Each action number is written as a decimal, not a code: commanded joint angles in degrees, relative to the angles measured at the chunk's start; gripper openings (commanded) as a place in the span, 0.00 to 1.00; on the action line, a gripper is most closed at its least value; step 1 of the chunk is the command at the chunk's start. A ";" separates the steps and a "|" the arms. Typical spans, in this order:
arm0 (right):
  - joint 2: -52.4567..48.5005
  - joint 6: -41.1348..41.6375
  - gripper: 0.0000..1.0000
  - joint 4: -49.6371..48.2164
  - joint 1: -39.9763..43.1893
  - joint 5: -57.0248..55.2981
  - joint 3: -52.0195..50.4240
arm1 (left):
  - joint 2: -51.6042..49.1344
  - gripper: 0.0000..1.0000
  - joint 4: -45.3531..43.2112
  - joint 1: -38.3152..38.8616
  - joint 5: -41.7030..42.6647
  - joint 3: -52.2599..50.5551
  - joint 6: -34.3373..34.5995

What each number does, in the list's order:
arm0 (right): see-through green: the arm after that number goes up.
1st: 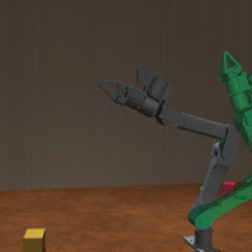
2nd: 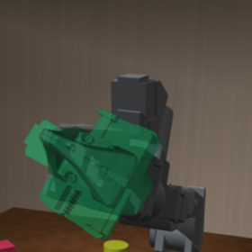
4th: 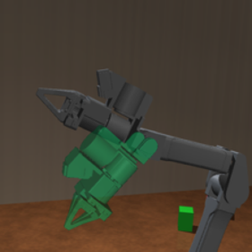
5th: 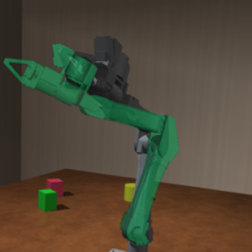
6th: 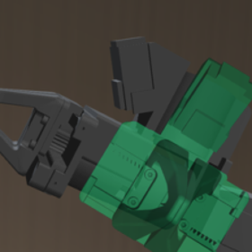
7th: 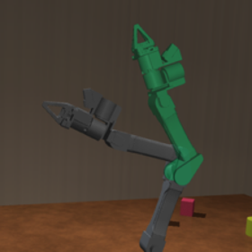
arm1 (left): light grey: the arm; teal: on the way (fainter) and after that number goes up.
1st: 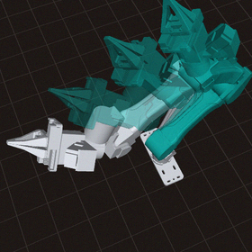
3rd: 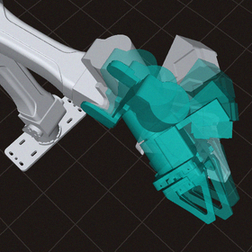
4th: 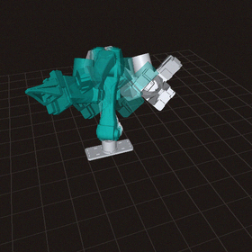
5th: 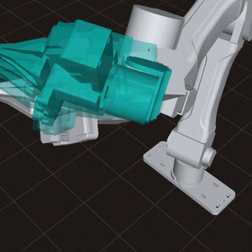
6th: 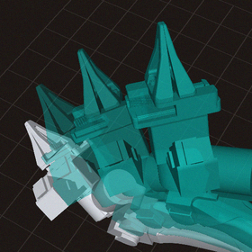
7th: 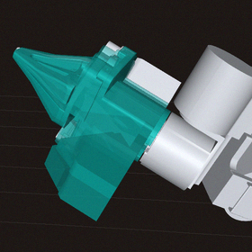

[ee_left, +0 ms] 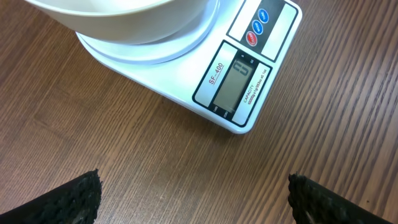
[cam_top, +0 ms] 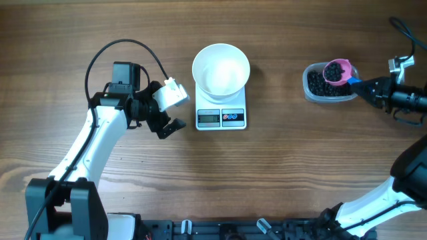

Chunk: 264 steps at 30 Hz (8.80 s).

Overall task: Scoop item into bowl and weigh 150g on scale
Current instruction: 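Dip the scoop into the black beans and scoop them up, then carry the filled scoop to the white bowl and pour beans in, then return the empty pink scoop with the right gripper to the bean tub, then dip the pink scoop into the black beans with the right gripper, then lift the filled scoop out of the tub toward the white bowl, then tip the scoop over the white bowl to pour the beans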

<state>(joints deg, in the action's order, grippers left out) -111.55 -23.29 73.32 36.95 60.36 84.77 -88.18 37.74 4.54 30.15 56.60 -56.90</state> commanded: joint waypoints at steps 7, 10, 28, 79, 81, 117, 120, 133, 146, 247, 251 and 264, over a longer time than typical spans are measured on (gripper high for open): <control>0.94 0.92 0.04 0.79 -10.71 4.00 2.47 | -0.55 1.00 0.02 -0.26 1.31 -0.46 -0.55; 0.94 4.11 0.04 0.17 -15.87 4.02 5.64 | -0.55 1.00 0.02 -0.26 1.31 -0.46 -0.55; 0.94 24.02 0.04 -8.66 -43.93 -15.30 19.17 | -0.55 1.00 0.02 -0.26 1.31 -0.46 -0.55; 6.45 20.63 0.04 -14.43 -64.15 -63.23 24.85 | -0.55 1.00 0.02 -0.26 1.31 -0.46 -0.55; 7.76 22.08 0.04 -13.92 -62.18 -60.85 24.85 | -0.55 1.00 0.02 -0.26 1.31 -0.46 -0.55; -3.23 15.28 0.04 3.48 -27.23 -72.19 20.52 | -0.55 1.00 0.02 -0.26 1.31 -0.46 -0.55; -3.32 15.82 0.04 2.64 -28.50 -73.31 20.52 | -0.55 1.00 0.02 -0.26 1.31 -0.46 -0.55; -3.37 14.14 0.04 1.22 -31.06 -72.98 13.27 | -0.55 1.00 0.02 -0.26 1.31 -0.46 -0.55; -3.37 12.81 0.04 0.46 -26.95 -48.96 11.32 | -0.55 1.00 0.02 -0.26 1.31 -0.46 -0.55; -3.19 20.46 0.04 -0.87 -54.23 -43.12 29.24 | -0.55 1.00 0.02 -0.26 1.31 -0.46 -0.55; -3.08 20.41 0.04 -1.05 -60.24 -55.69 29.40 | -0.55 1.00 0.02 -0.26 1.31 -0.46 -0.55; -3.10 19.19 0.04 -5.20 -70.90 -79.56 29.40 | -0.55 1.00 0.02 -0.26 1.31 -0.46 -0.55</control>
<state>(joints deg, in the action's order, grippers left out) -114.24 -3.73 68.77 -33.78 -15.00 112.77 -88.18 37.74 4.54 30.13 56.60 -56.90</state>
